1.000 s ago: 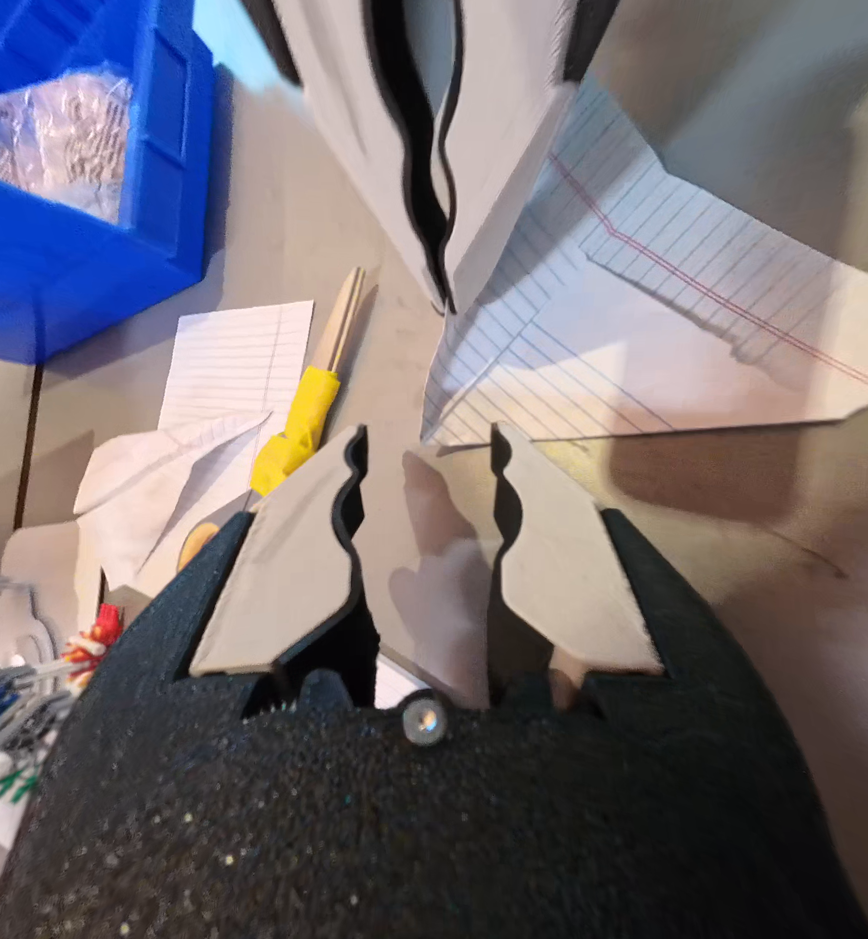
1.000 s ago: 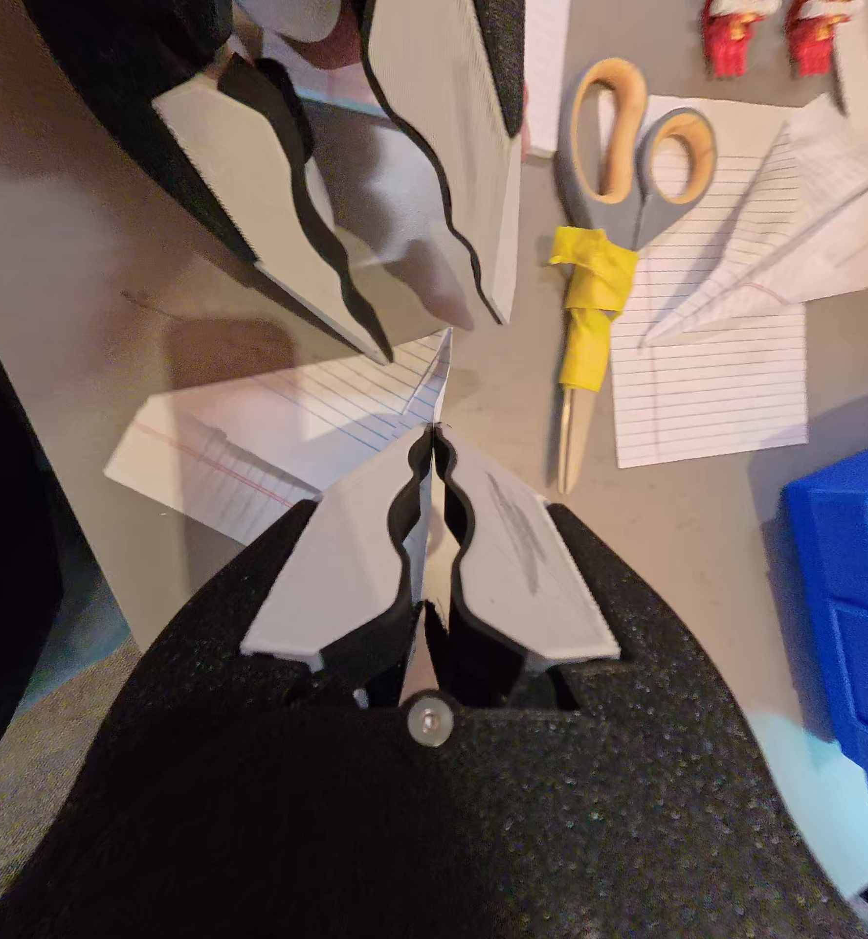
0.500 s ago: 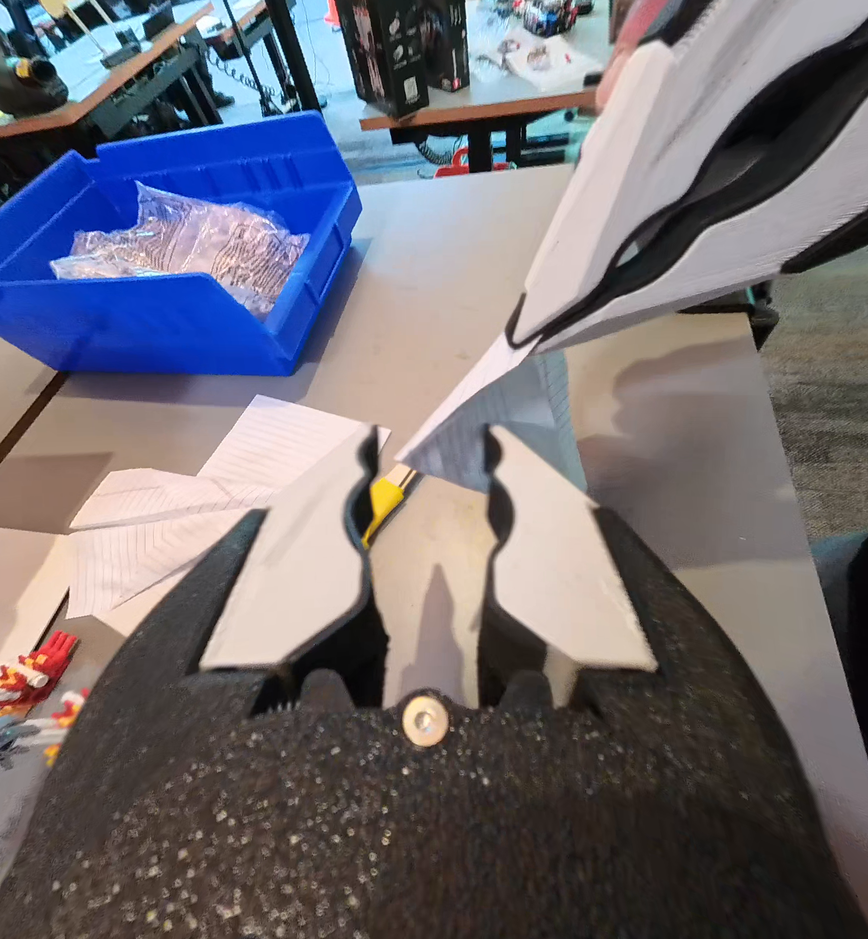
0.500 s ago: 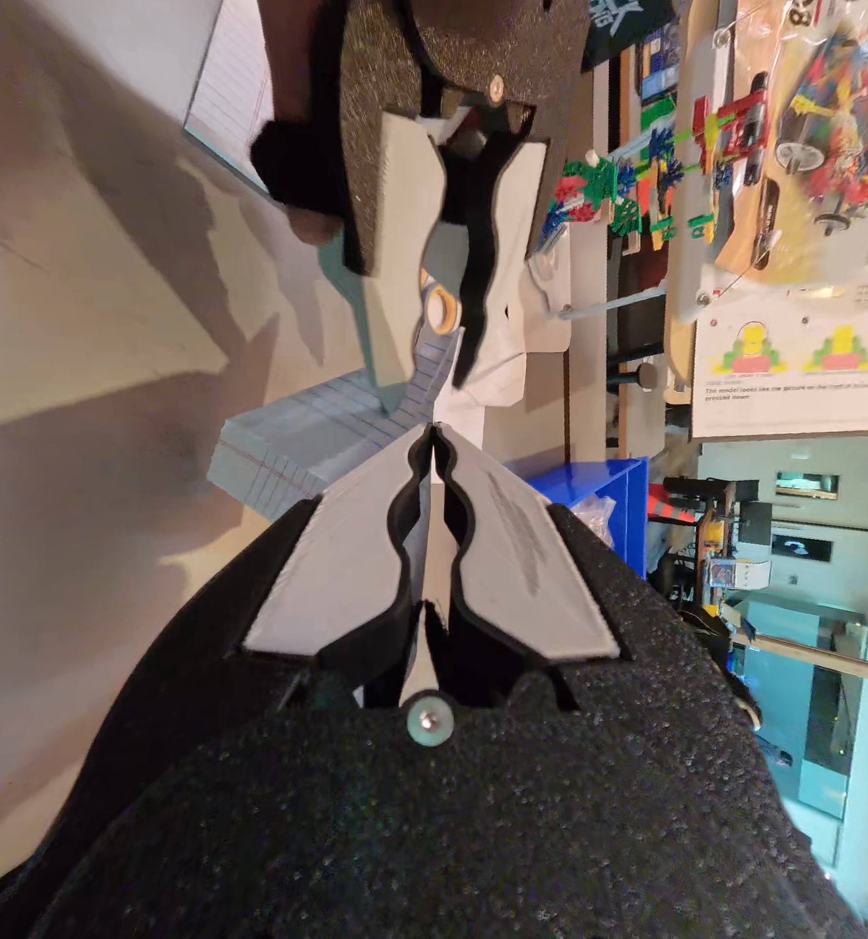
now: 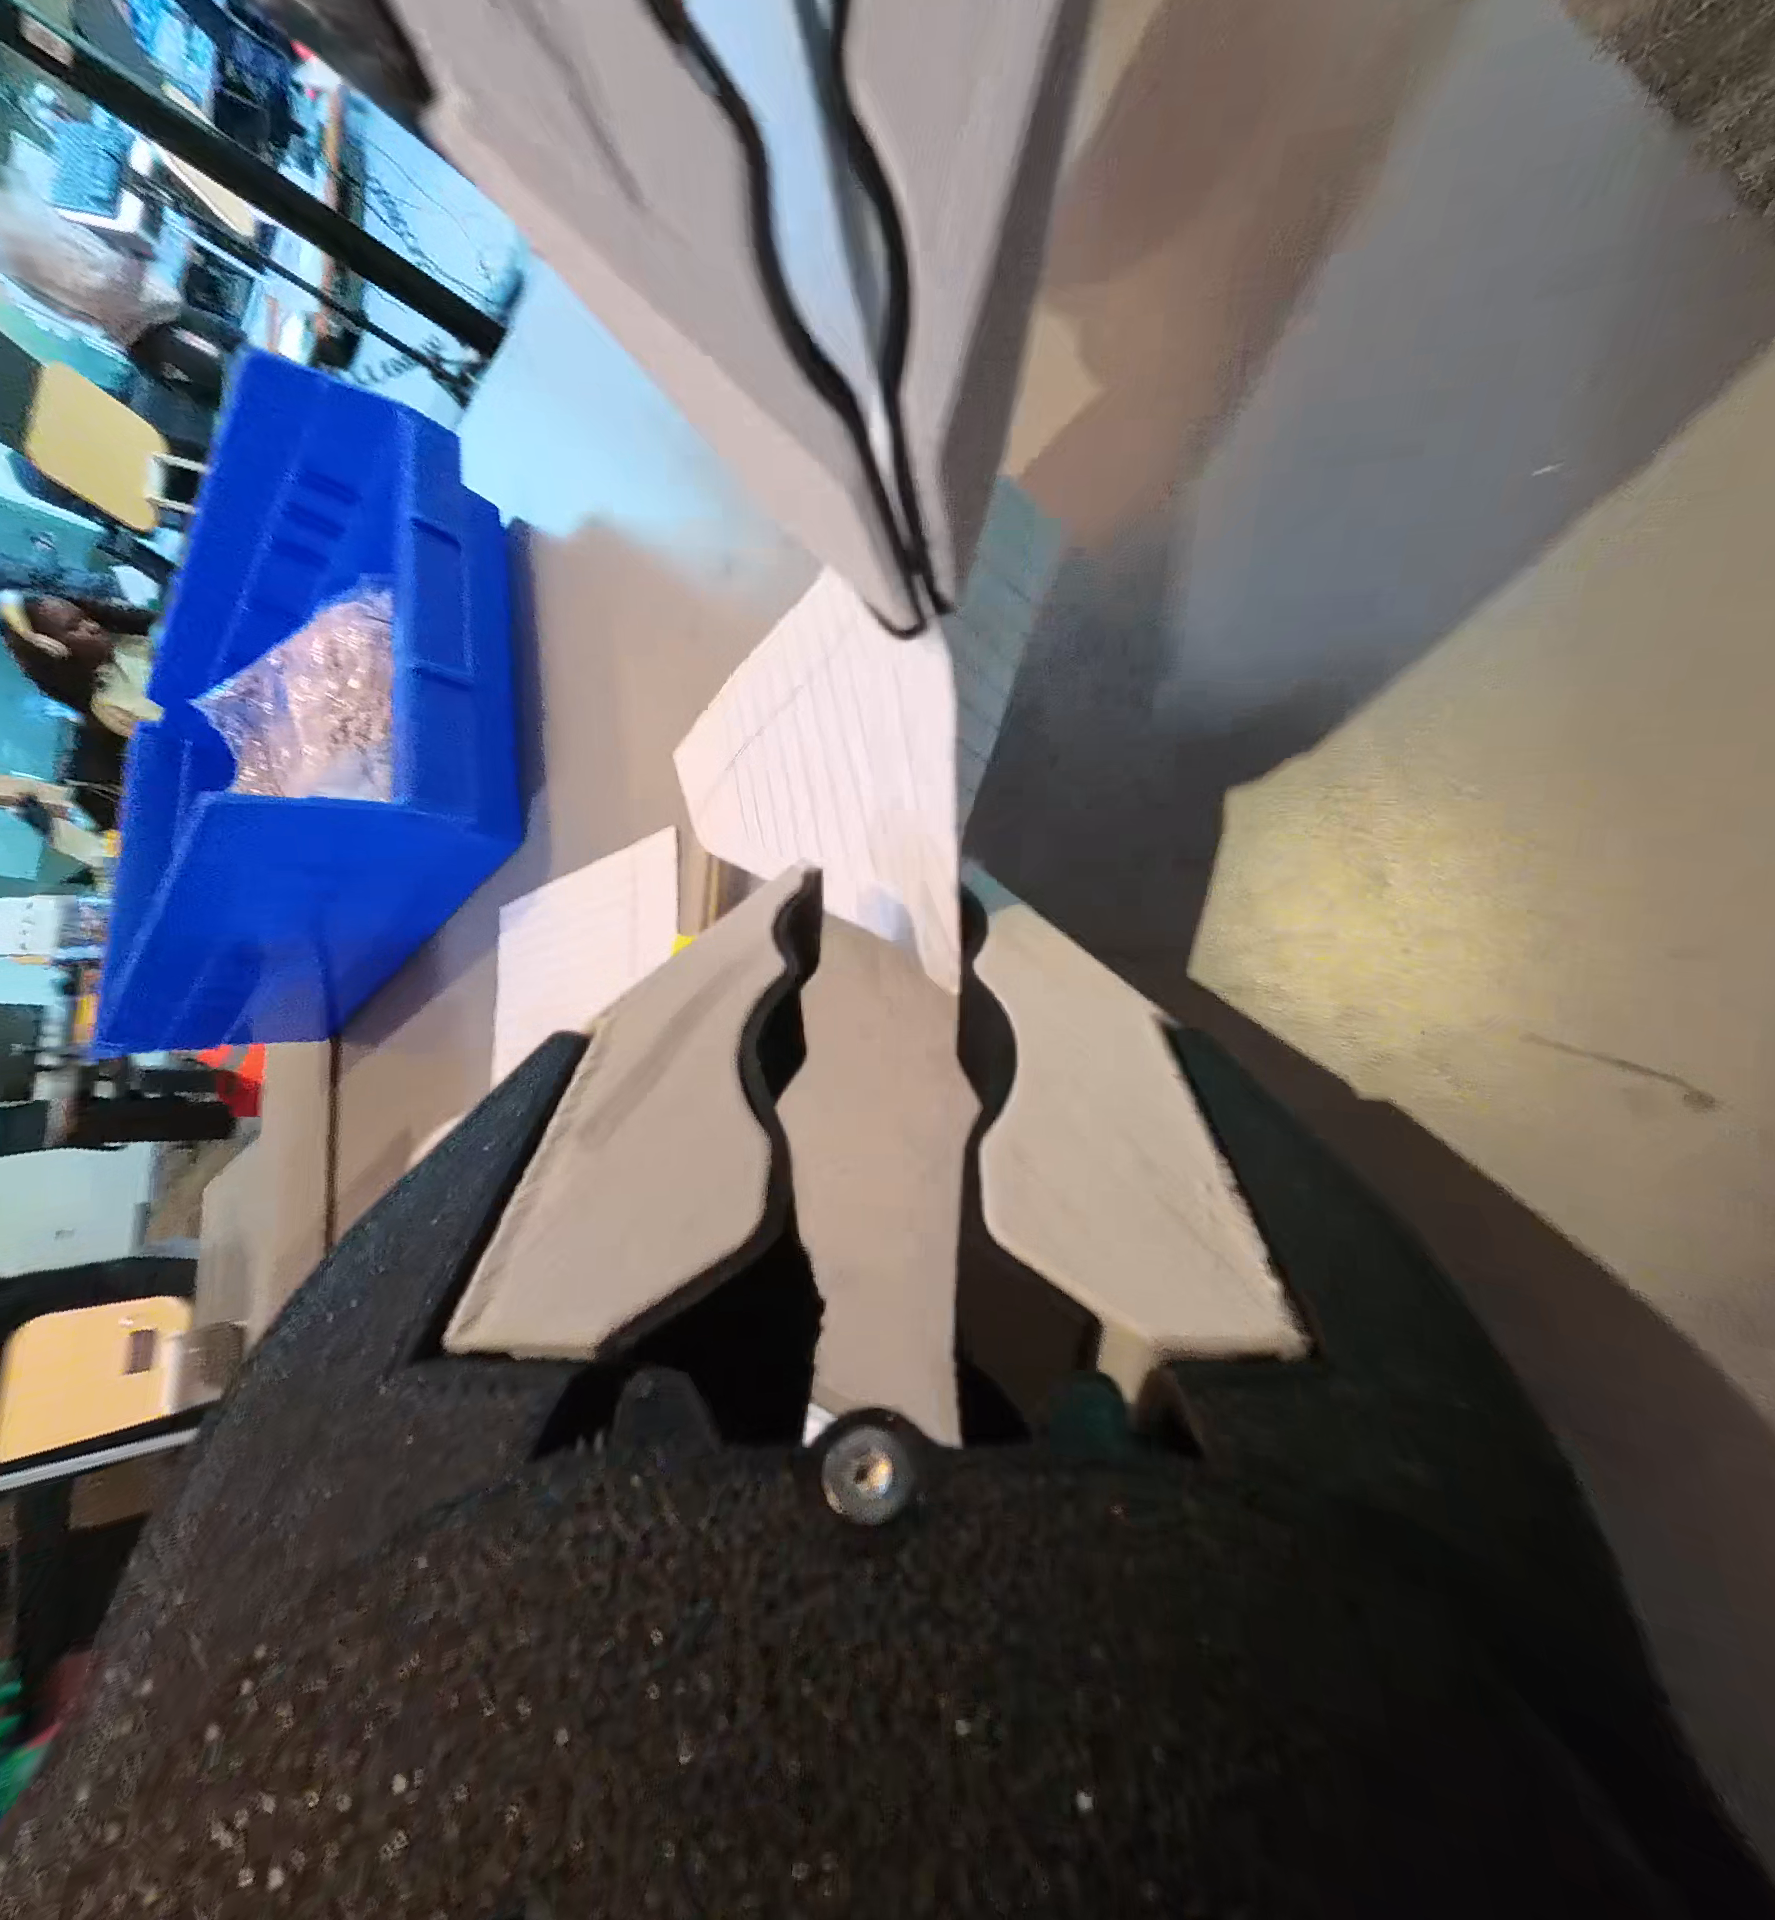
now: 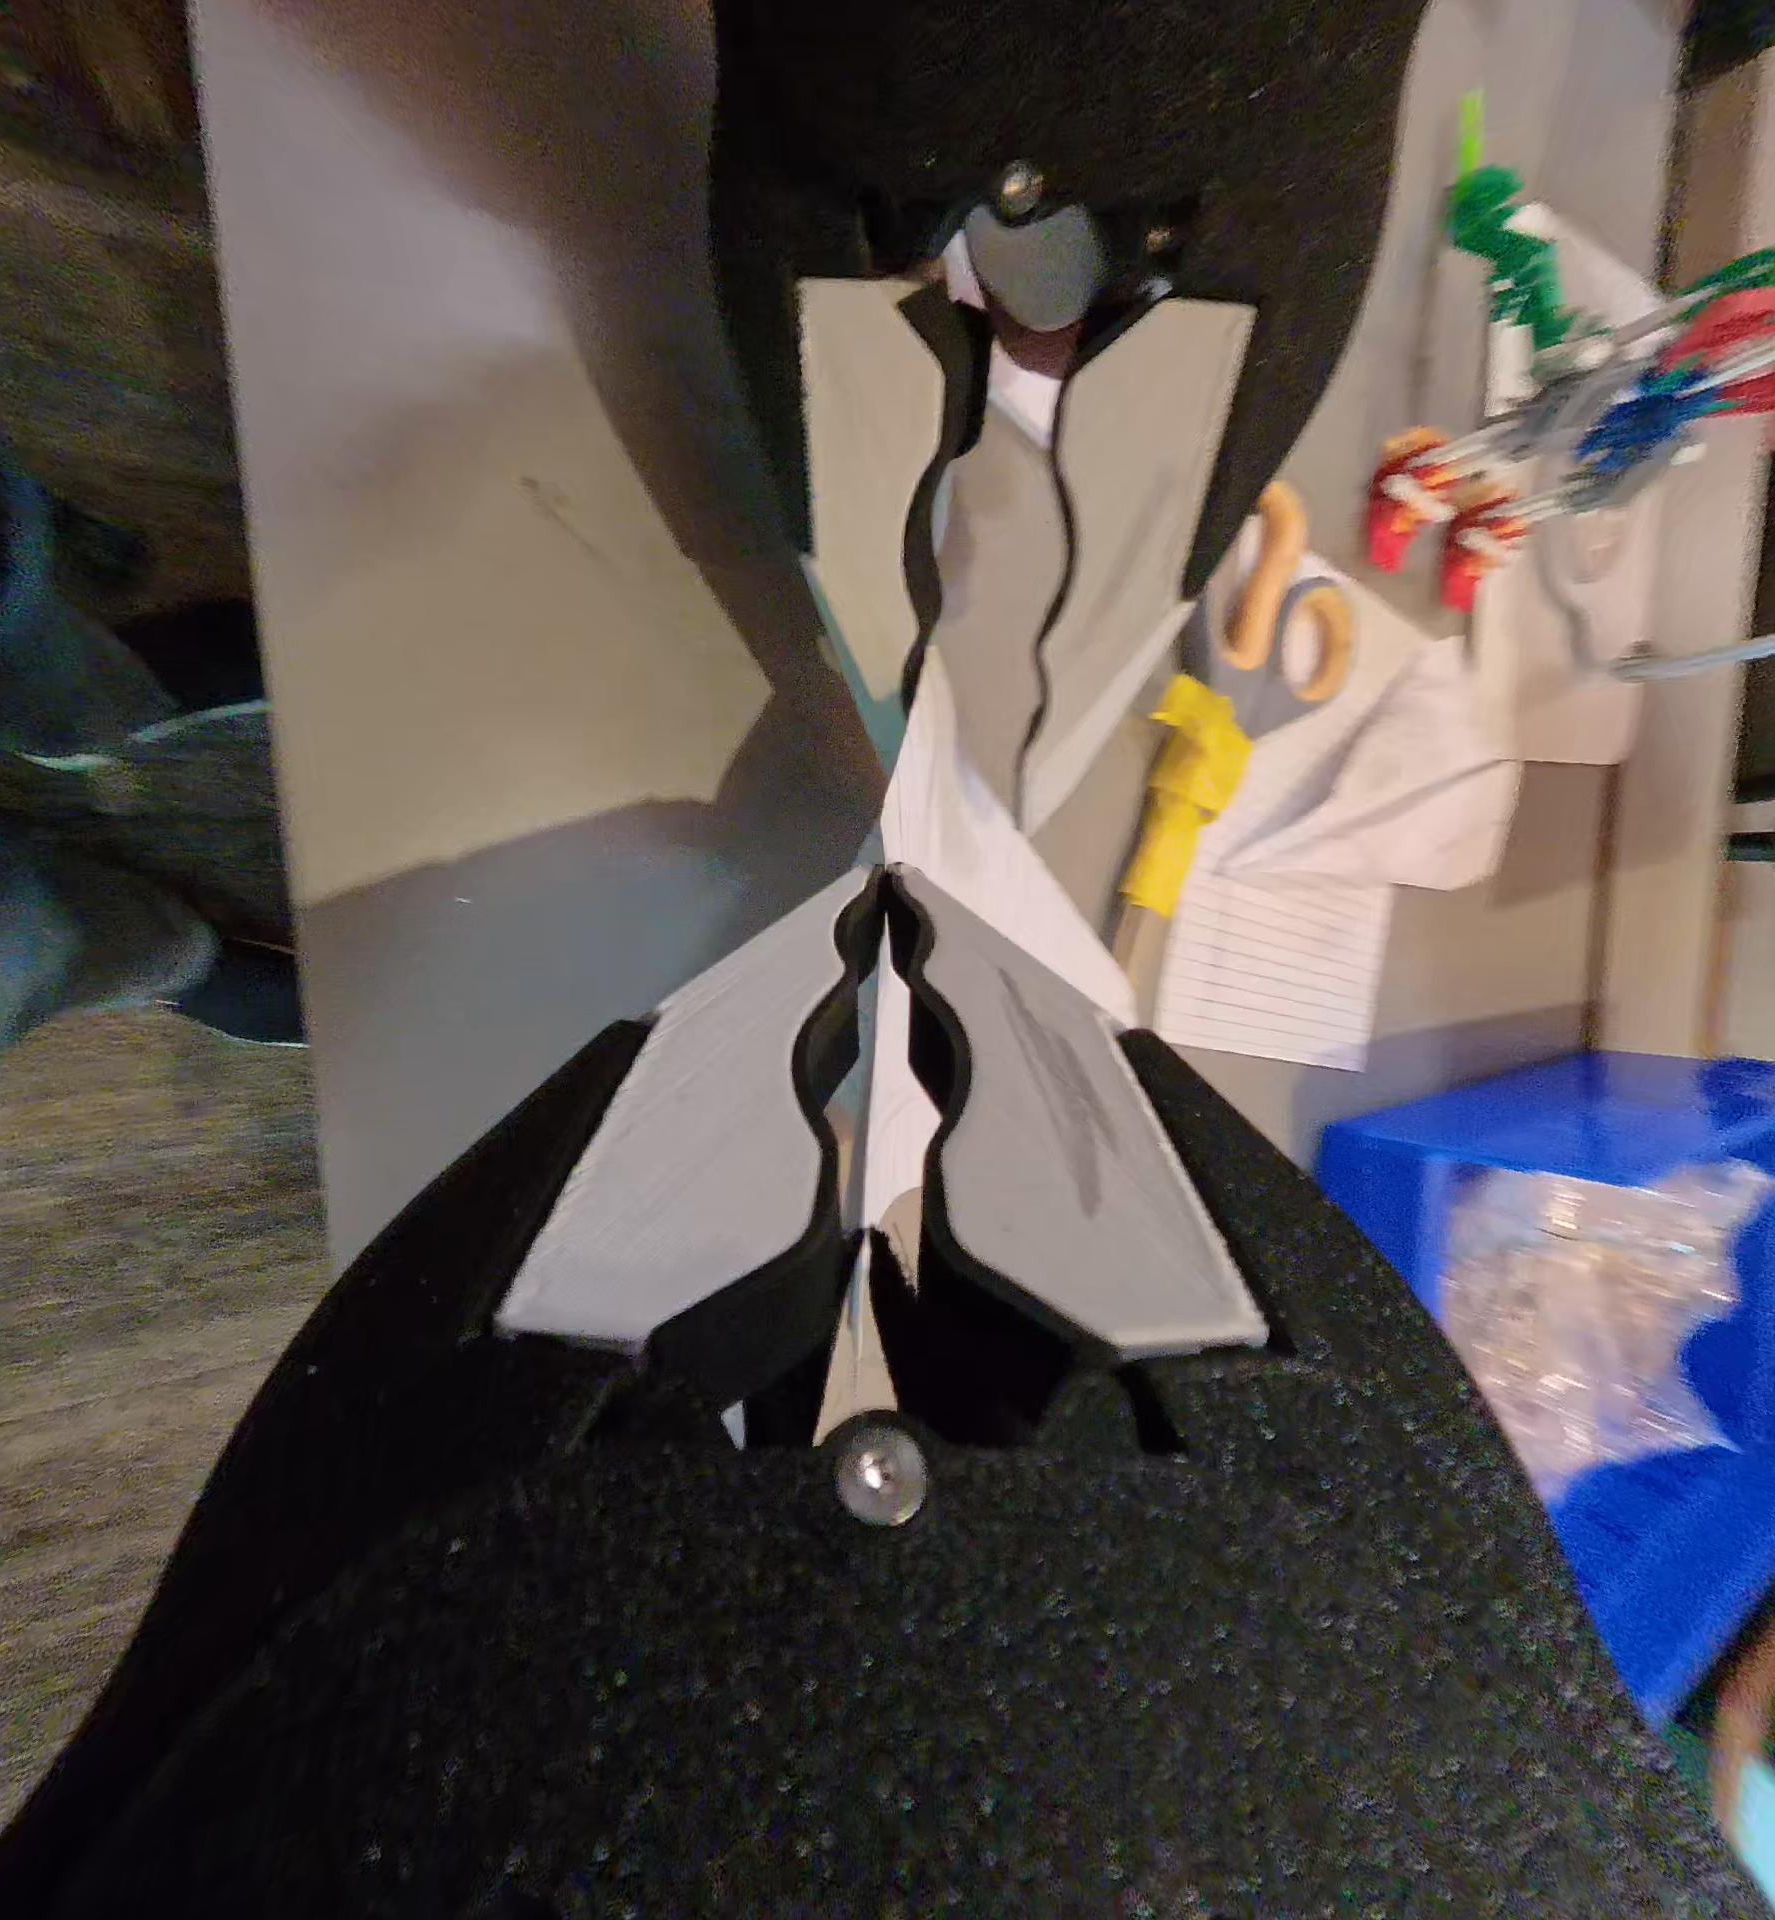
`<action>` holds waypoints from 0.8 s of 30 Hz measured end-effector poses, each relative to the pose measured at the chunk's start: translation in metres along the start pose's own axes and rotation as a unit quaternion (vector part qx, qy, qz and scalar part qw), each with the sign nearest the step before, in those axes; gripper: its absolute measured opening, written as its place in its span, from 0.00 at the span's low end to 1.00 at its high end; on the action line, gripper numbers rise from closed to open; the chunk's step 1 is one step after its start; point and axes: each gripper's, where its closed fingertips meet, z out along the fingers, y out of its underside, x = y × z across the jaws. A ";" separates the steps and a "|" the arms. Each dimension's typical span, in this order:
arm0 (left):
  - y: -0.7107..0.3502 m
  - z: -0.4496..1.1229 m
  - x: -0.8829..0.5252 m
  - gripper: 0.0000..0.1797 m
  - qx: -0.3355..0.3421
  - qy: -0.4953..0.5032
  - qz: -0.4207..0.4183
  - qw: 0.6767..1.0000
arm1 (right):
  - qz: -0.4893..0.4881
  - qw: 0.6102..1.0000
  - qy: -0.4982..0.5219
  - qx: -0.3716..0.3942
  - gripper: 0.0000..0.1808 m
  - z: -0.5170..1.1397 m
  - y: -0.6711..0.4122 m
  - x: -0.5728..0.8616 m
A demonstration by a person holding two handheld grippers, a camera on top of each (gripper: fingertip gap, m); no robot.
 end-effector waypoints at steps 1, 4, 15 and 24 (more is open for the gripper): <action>-0.001 -0.001 0.003 0.12 0.003 0.009 -0.013 1.000 | 0.016 1.000 -0.020 0.003 0.00 0.005 0.002 -0.007; 0.001 -0.005 0.013 0.15 -0.004 0.036 -0.019 0.999 | 0.050 0.997 -0.057 0.005 0.00 0.012 0.006 -0.017; -0.014 -0.009 0.057 0.05 -0.015 0.118 -0.067 0.991 | 0.097 0.977 -0.188 0.002 0.00 0.015 0.008 -0.043; -0.010 -0.012 0.057 0.00 -0.017 0.182 -0.271 0.945 | 0.214 0.941 -0.256 0.055 0.19 -0.005 0.011 -0.019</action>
